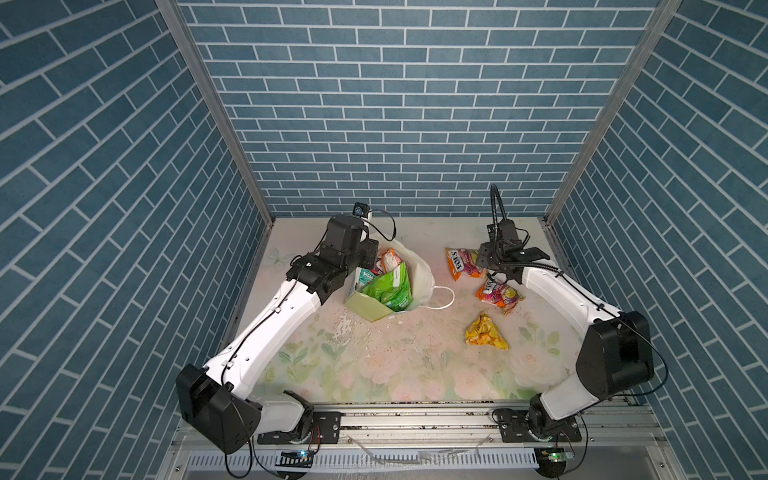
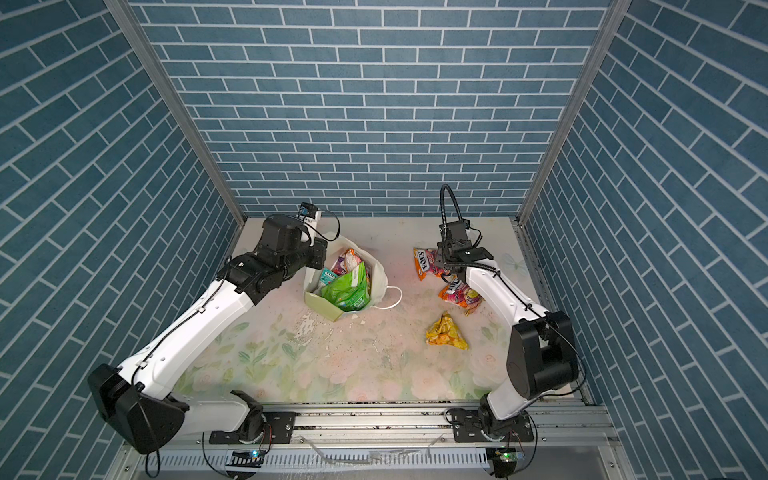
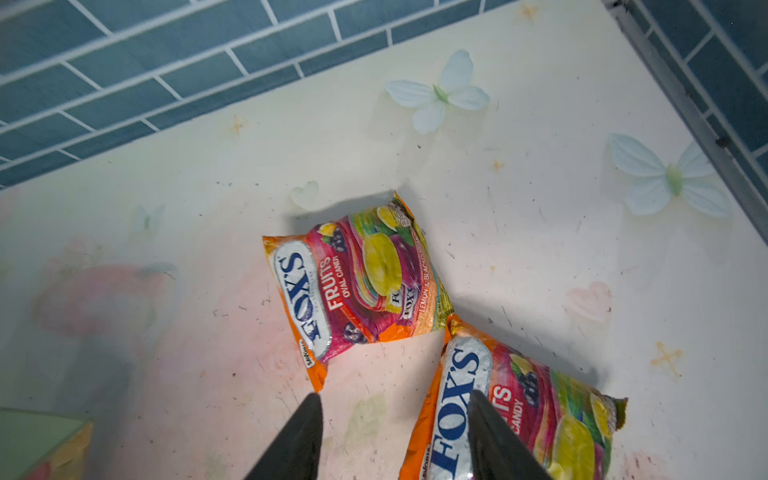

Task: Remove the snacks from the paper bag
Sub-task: 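Raise the open right gripper and move it back toward the bag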

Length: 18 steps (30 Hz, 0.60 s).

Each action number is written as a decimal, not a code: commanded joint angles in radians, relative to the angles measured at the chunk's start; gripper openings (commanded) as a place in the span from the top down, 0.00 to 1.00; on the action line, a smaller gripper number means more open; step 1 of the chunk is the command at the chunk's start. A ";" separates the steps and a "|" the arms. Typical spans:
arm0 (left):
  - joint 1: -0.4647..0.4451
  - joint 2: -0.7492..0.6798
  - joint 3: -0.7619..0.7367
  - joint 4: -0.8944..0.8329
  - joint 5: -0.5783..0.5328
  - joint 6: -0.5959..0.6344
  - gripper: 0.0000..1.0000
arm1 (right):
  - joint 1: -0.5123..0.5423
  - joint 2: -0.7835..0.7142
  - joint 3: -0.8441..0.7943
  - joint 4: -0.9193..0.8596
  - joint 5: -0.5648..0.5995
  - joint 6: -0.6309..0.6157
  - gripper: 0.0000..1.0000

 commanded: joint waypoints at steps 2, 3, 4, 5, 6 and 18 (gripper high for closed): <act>0.004 -0.038 0.005 0.078 -0.001 -0.016 1.00 | 0.041 -0.088 -0.023 0.015 0.059 0.009 0.43; 0.004 -0.034 0.009 0.077 0.002 -0.018 1.00 | 0.051 -0.115 -0.042 0.032 0.060 0.009 0.43; 0.004 -0.030 0.011 0.075 0.004 -0.021 1.00 | 0.057 -0.135 -0.056 0.046 0.058 0.009 0.43; 0.005 -0.026 0.014 0.074 0.005 -0.024 1.00 | 0.067 -0.159 -0.074 0.061 0.061 0.008 0.43; 0.005 -0.020 0.017 0.072 0.004 -0.026 1.00 | 0.075 -0.182 -0.093 0.075 0.066 0.008 0.43; 0.005 0.036 0.038 0.027 -0.060 -0.040 1.00 | 0.123 -0.363 -0.327 0.268 -0.007 0.012 0.32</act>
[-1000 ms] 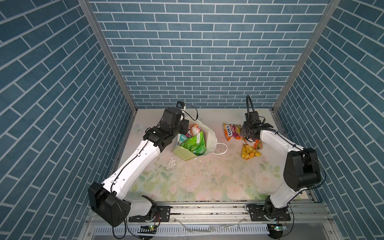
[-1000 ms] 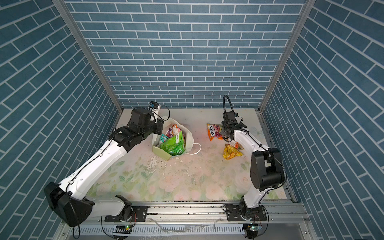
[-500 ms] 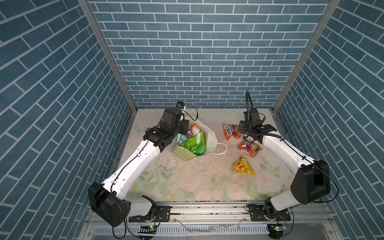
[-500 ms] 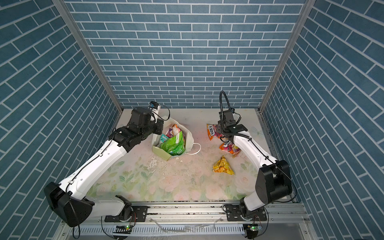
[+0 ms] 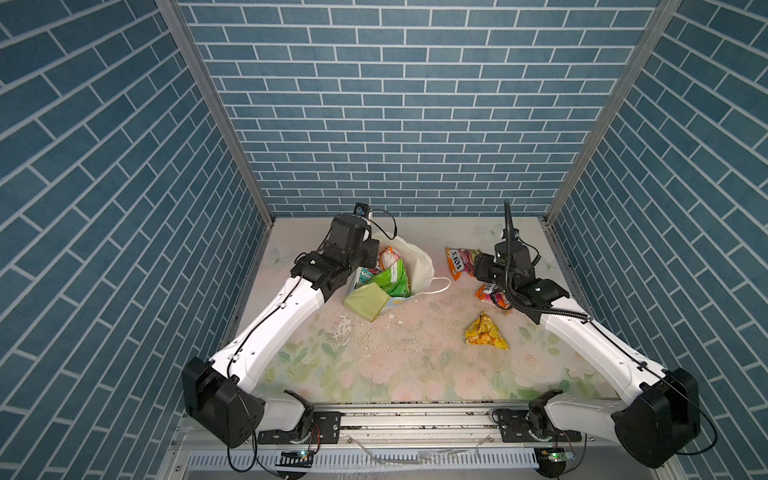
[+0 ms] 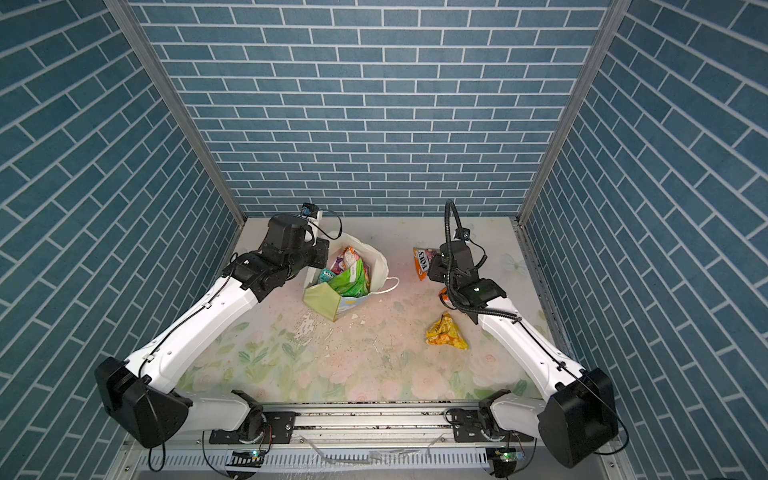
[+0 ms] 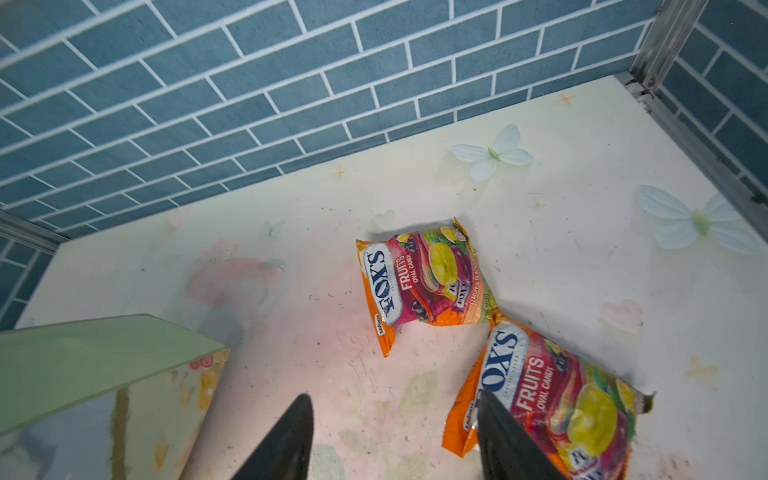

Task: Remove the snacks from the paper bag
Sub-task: 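Raise the open right gripper and move it back toward the bag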

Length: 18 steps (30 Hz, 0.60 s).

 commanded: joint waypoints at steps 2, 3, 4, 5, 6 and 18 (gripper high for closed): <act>0.005 0.004 0.035 0.027 -0.054 -0.009 1.00 | 0.005 -0.057 -0.078 0.100 -0.027 0.013 0.24; 0.005 0.006 0.033 0.029 -0.058 -0.013 1.00 | 0.005 -0.069 -0.098 0.116 -0.030 0.013 0.21; 0.005 0.006 0.035 0.026 -0.059 -0.014 1.00 | 0.004 -0.082 -0.123 0.138 -0.031 0.018 0.17; 0.005 0.010 0.036 0.024 -0.059 -0.016 1.00 | 0.004 -0.094 -0.147 0.166 -0.031 0.022 0.13; 0.005 0.011 0.039 0.023 -0.059 -0.019 1.00 | 0.003 -0.102 -0.169 0.193 -0.034 0.020 0.10; 0.023 0.106 0.173 -0.042 -0.104 -0.020 1.00 | -0.022 -0.132 -0.255 0.321 -0.164 -0.033 0.01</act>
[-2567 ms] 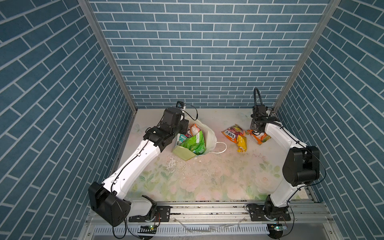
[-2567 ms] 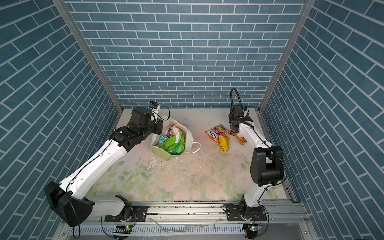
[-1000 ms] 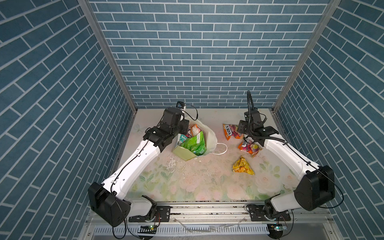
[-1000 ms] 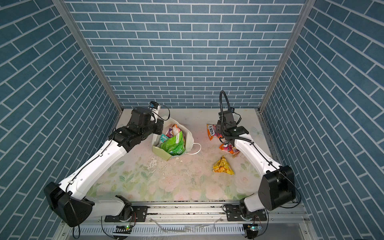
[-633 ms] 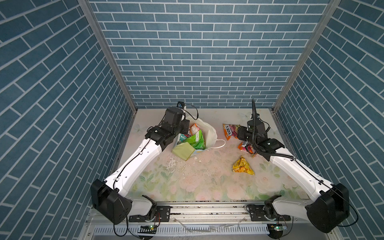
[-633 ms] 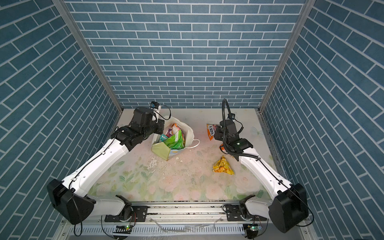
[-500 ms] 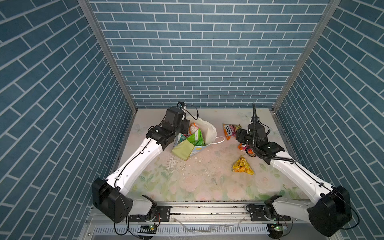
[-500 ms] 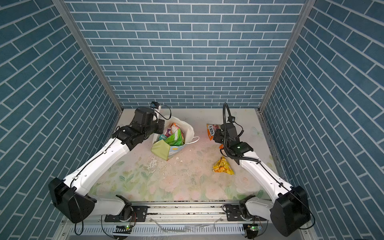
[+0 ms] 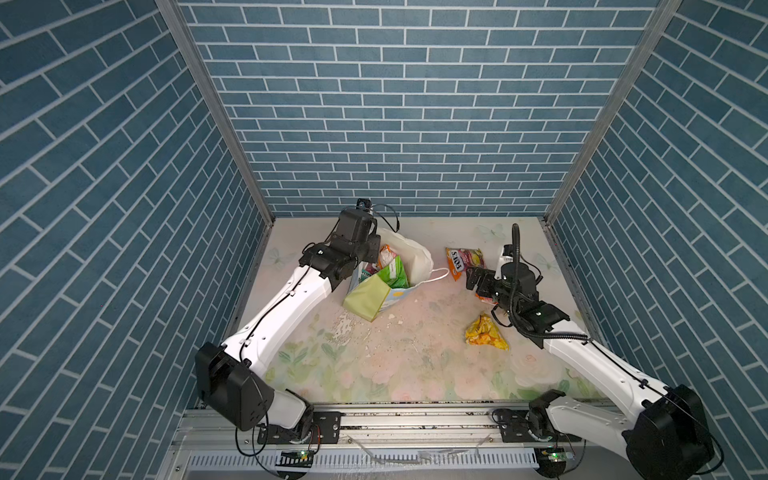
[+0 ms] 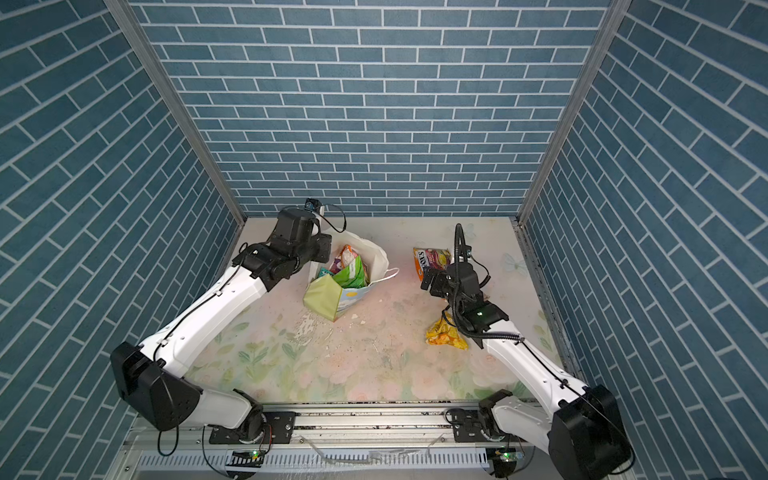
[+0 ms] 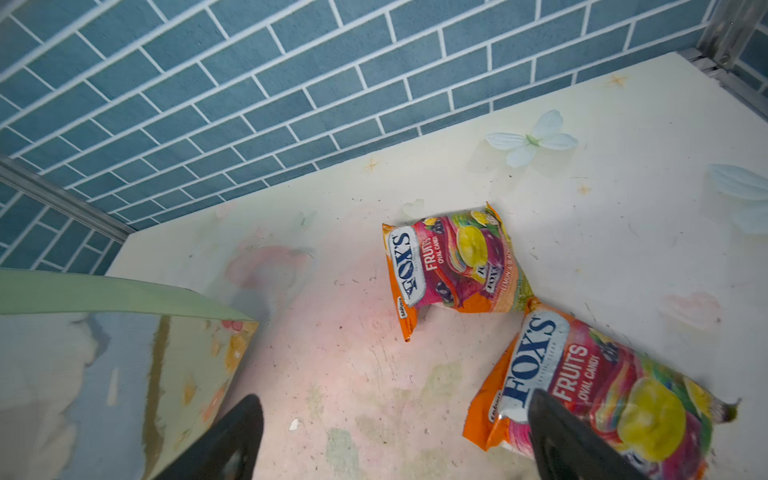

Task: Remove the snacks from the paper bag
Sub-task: 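Raise the open right gripper and move it back toward the bag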

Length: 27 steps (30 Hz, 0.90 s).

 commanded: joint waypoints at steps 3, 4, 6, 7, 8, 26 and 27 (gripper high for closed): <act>0.045 0.036 0.099 0.014 -0.049 -0.004 1.00 | -0.017 -0.017 -0.010 0.057 -0.072 -0.031 0.01; 0.059 0.048 0.112 0.010 -0.046 -0.005 1.00 | -0.019 -0.015 -0.007 0.054 -0.076 -0.035 0.01; 0.085 0.066 0.128 0.011 -0.046 -0.006 1.00 | -0.023 -0.012 -0.005 0.051 -0.090 -0.044 0.02; 0.103 0.075 0.137 0.015 -0.046 -0.005 1.00 | -0.025 -0.012 -0.003 0.046 -0.094 -0.046 0.01; 0.120 0.085 0.151 0.016 -0.048 -0.005 1.00 | -0.026 -0.011 -0.003 0.041 -0.098 -0.046 0.01; 0.264 0.474 0.599 0.042 0.036 0.264 1.00 | -0.053 0.009 -0.036 0.020 -0.157 -0.035 0.01; 0.252 0.481 0.590 0.045 0.048 0.270 1.00 | -0.053 0.012 -0.035 0.017 -0.162 -0.025 0.01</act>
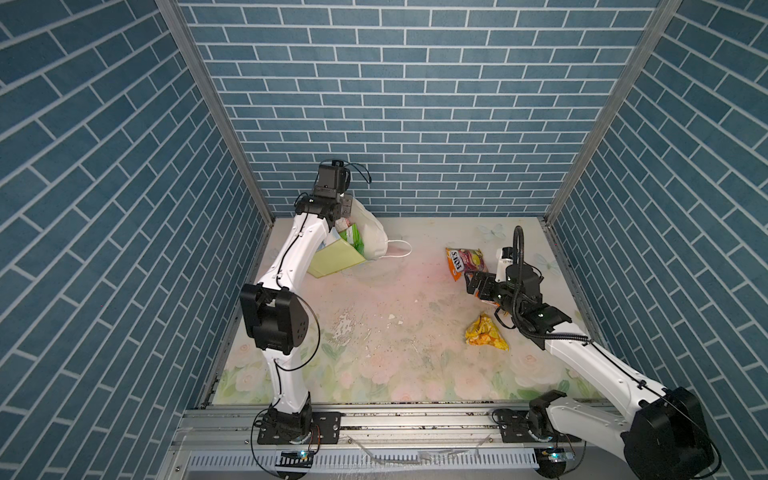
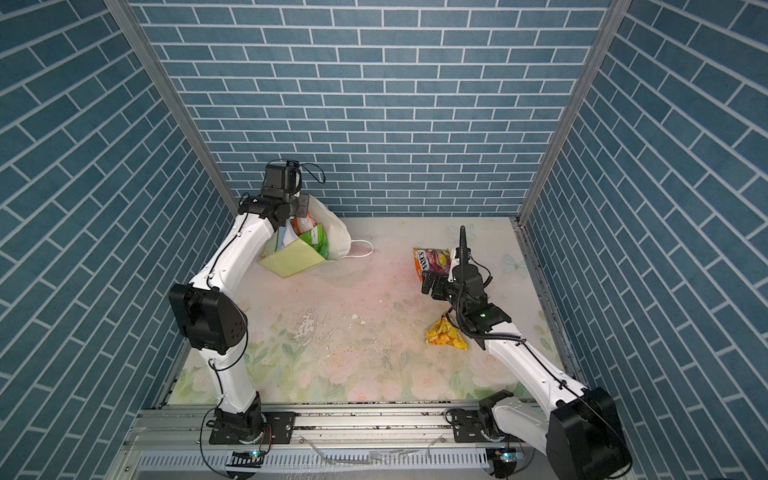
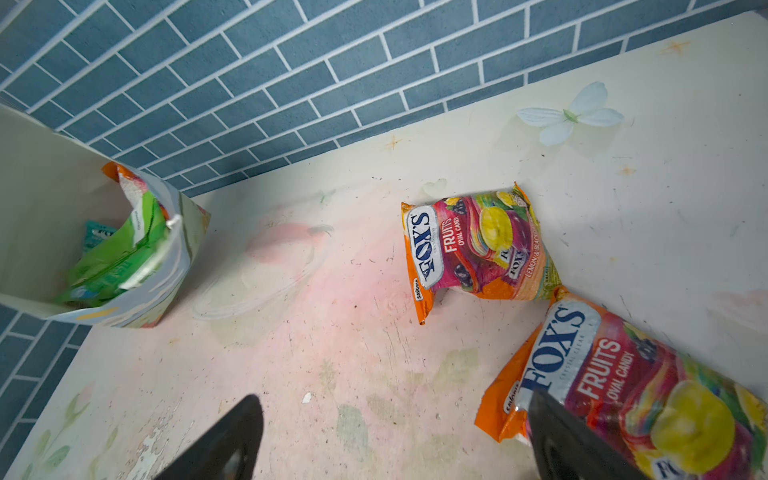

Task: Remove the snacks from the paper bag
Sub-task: 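Raise the open right gripper and move it back toward the bag, then lower the right gripper into the bag opening above the green packet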

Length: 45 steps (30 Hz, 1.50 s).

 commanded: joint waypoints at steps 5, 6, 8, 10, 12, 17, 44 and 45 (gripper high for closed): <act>-0.101 -0.023 -0.107 0.175 0.100 0.080 1.00 | -0.004 0.023 -0.009 0.031 -0.089 0.021 0.01; -0.115 -0.035 -0.146 0.192 0.103 0.075 1.00 | -0.003 0.027 -0.013 0.041 -0.106 0.024 0.01; -0.137 -0.061 -0.218 0.231 0.114 0.067 1.00 | -0.002 0.031 -0.020 0.066 -0.116 0.039 0.01; -0.162 -0.089 -0.289 0.275 0.115 0.062 1.00 | 0.003 0.043 -0.031 0.114 -0.170 0.064 0.01; -0.185 -0.112 -0.335 0.296 0.129 0.076 1.00 | 0.023 0.064 -0.024 0.133 -0.184 0.072 0.02; -0.242 -0.171 -0.427 0.335 0.143 0.097 1.00 | 0.094 0.100 -0.029 0.225 -0.186 0.101 0.06; -0.351 -0.257 -0.538 0.410 0.203 -0.018 1.00 | 0.375 0.414 0.022 0.562 -0.161 0.212 0.30; -0.353 -0.266 -0.546 0.417 0.203 -0.025 1.00 | 0.378 0.421 0.024 0.563 -0.161 0.214 0.31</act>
